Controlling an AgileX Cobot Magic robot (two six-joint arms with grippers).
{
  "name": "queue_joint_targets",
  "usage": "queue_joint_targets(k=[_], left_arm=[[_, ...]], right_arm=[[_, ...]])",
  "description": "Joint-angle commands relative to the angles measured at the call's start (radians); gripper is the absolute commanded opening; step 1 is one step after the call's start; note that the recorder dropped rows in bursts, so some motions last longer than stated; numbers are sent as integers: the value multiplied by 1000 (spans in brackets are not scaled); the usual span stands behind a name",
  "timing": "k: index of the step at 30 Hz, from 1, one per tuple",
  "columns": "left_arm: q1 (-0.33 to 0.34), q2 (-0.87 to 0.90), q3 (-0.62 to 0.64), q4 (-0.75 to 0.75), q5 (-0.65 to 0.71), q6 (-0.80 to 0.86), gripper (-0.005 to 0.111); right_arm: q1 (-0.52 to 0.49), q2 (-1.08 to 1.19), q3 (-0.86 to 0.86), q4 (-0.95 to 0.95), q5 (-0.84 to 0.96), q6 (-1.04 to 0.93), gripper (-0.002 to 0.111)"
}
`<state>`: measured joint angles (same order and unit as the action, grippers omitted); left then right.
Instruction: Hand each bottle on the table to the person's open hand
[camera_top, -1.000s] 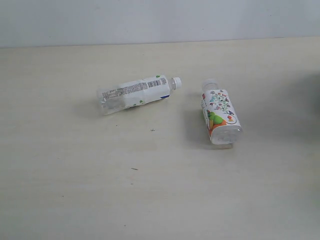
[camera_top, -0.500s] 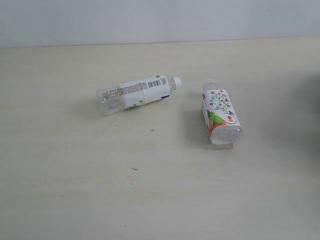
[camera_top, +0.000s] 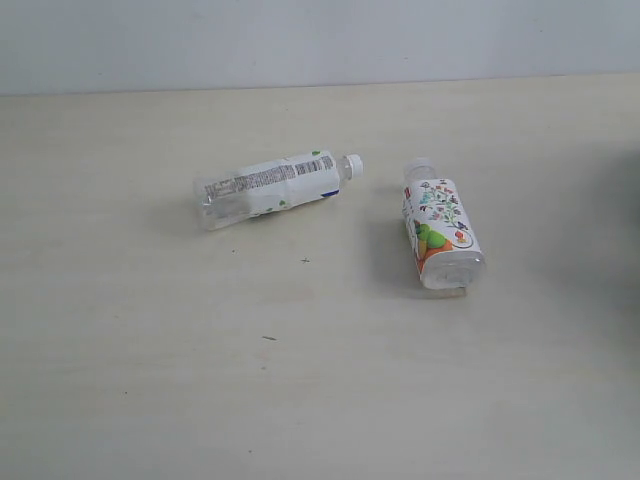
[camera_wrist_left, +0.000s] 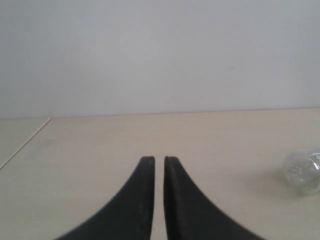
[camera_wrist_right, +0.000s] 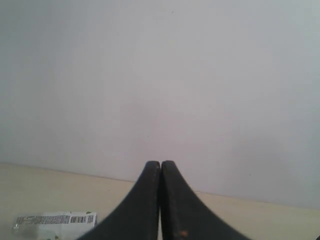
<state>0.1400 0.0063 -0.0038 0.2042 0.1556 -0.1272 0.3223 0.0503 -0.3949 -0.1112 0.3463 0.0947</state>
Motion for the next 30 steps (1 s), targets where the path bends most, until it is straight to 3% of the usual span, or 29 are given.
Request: queue_joint_targets(k=[1,17,23,30], left_arm=[[3,-6,4,-3,-8,0,10],[3,-6,4,-3,-8,0,10],[3,-6,4,-3,-8,0,10],[3,-6,4,-3,-8,0,10]], right_arm=[[-2,-5,39,3,-43,11,0],[-2,-50,49,22,30,9,0],[4,-50,101,-103,4,-9,0],[4,-50,122,-117,-27,-9,0]])
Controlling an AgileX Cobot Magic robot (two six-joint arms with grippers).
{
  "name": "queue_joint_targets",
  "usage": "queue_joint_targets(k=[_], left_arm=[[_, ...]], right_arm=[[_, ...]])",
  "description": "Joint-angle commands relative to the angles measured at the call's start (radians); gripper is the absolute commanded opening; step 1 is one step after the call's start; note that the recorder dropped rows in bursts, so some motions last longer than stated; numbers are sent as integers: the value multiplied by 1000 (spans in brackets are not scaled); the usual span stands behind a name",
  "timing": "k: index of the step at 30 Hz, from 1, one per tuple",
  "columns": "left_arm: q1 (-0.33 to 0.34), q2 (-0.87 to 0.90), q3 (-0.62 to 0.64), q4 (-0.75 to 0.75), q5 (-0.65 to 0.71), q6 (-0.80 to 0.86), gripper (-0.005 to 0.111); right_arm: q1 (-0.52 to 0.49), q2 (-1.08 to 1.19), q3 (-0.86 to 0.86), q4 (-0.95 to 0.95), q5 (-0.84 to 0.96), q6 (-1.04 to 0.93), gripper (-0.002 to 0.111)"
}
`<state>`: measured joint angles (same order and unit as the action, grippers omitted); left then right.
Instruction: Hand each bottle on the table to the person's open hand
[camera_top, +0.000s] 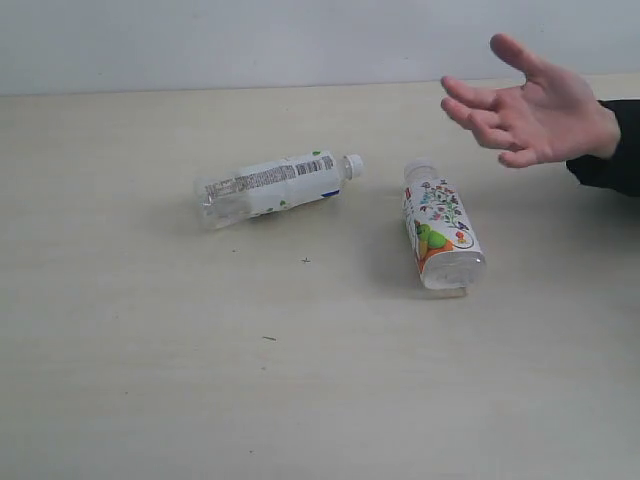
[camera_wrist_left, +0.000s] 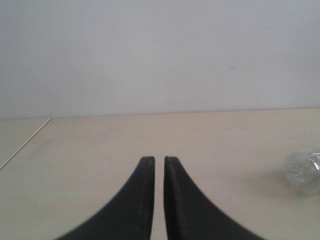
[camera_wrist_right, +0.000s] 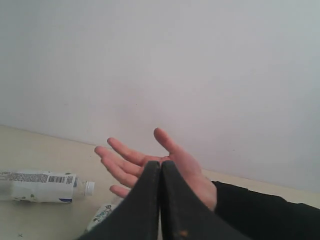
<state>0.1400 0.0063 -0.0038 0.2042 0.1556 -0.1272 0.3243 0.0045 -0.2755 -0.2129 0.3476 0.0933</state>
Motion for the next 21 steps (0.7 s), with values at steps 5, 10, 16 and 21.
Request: queue_joint_targets(k=[5,10,16,21], left_arm=[[3,-6,4,-3,-8,0,10],[3,-6,4,-3,-8,0,10],[3,-6,4,-3,-8,0,10],[3,-6,4,-3,-8,0,10]], right_arm=[[2,35,-45,-15,32,-4,0],[2,146,-112,-12,124,13,0],[2,341,-222,17,257,46,0],[2,584,-348,131,445,29,0]])
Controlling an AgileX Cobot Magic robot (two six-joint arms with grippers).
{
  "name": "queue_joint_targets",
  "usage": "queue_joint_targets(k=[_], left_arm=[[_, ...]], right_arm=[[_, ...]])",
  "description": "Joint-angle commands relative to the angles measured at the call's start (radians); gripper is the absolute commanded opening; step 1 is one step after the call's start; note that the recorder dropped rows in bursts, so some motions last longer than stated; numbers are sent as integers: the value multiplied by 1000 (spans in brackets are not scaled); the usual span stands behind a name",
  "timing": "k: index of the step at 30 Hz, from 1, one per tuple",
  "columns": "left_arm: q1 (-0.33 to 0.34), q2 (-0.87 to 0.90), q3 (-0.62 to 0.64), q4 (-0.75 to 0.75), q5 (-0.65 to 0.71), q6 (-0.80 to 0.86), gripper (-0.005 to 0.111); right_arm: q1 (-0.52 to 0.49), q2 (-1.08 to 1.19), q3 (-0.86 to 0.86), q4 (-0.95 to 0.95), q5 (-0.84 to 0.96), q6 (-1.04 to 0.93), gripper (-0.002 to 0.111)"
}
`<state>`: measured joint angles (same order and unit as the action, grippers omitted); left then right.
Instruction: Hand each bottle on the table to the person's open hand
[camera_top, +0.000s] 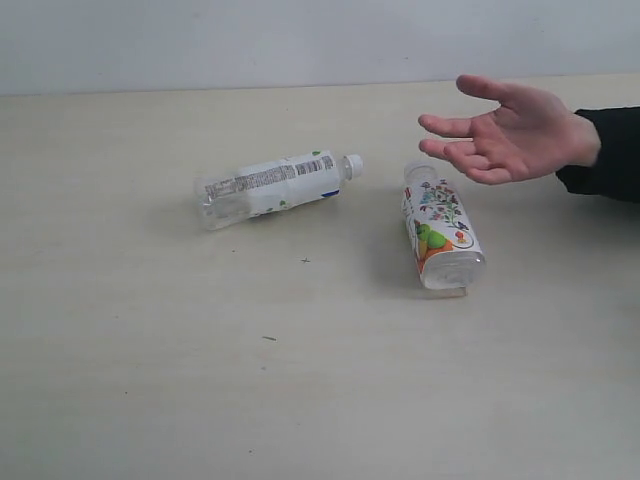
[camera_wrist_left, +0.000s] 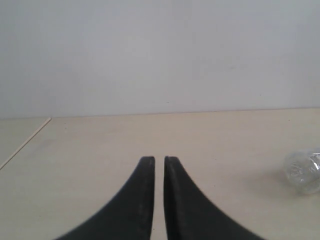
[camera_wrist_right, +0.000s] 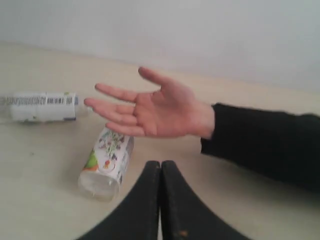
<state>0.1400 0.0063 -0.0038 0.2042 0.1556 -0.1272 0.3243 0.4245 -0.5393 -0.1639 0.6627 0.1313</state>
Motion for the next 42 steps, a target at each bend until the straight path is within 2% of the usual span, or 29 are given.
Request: queue_joint_targets(k=[1,5,12,26,29,30,31,33,36,37,38,39,42], left_arm=[[3,-6,4,-3,-8,0,10],[3,-6,4,-3,-8,0,10],[3,-6,4,-3,-8,0,10],[3,-6,4,-3,-8,0,10],[3,-6,4,-3,-8,0,10],[3,-6,4,-3,-8,0,10],[3,-6,4,-3,-8,0,10],[3,-6,4,-3,-8,0,10],[3,-6,4,-3,-8,0,10],[3,-6,4,-3,-8,0,10],[3,-6,4,-3,-8,0,10],[3,-6,4,-3,-8,0,10],[3,-6,4,-3,-8,0,10]], right_arm=[[2,208,-105,97,160,-13,0],[2,407,-172,147,232,-31,0],[2,609,-180,239,217,-86,0],[2,643,-158,242,102,-81,1],[2,647,-131,274,57,-81,10],[2,663,-118,312,53,-90,19],[2,672,-115,334,53,-110,23],[2,741,-114,453,40,-267,46],[2,834,-116,504,-82,-243,50],[2,851,-118,531,-84,-273,54],[2,880,-119,557,-84,-319,64],[2,895,-119,554,-87,-319,67],[2,953,-119,552,-137,-315,69]])
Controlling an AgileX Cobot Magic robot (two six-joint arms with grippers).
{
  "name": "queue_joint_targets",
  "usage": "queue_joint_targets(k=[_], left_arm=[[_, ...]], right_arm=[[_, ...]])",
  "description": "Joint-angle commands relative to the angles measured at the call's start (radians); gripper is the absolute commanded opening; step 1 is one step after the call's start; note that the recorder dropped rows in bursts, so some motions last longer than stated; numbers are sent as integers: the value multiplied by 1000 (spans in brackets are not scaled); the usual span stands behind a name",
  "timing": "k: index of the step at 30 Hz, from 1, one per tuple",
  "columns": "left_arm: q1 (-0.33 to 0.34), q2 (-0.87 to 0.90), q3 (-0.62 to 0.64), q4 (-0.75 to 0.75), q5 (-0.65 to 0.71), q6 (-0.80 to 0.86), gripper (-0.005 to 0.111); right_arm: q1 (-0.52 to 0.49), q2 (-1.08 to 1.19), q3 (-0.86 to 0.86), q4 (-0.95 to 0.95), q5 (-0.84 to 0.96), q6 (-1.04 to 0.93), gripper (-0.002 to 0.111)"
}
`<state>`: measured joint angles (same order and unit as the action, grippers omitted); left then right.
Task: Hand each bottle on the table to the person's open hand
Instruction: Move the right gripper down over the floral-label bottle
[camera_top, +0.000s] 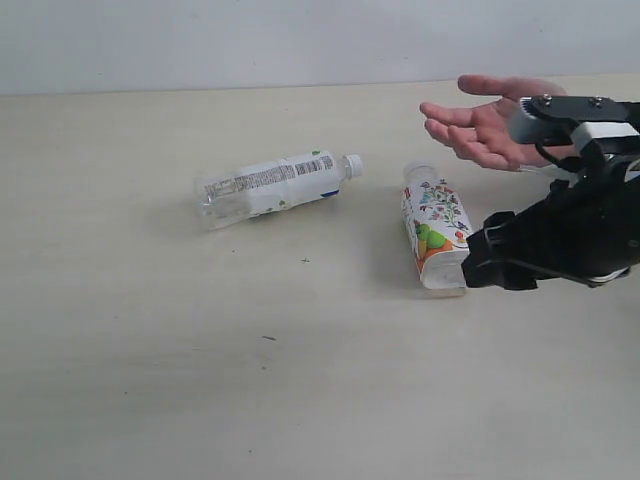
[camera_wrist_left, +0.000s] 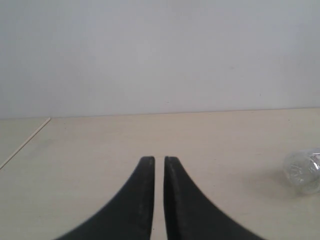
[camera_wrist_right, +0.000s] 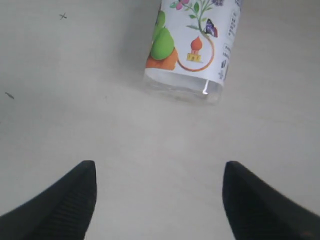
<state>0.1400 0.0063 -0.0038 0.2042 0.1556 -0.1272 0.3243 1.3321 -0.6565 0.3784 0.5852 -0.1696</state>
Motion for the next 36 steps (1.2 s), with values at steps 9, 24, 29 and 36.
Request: queue_joint_targets(k=[9,24,29,36], left_arm=[[3,-6,4,-3,-8,0,10],[3,-6,4,-3,-8,0,10],[3,-6,4,-3,-8,0,10],[3,-6,4,-3,-8,0,10]], right_arm=[[2,66,-58,16,-75,-18,76],[129,225,-111,-408,-196,432,76],[129,299,-164,-431,-241,432,81],[129,381,-208,-439,-253,474,81]])
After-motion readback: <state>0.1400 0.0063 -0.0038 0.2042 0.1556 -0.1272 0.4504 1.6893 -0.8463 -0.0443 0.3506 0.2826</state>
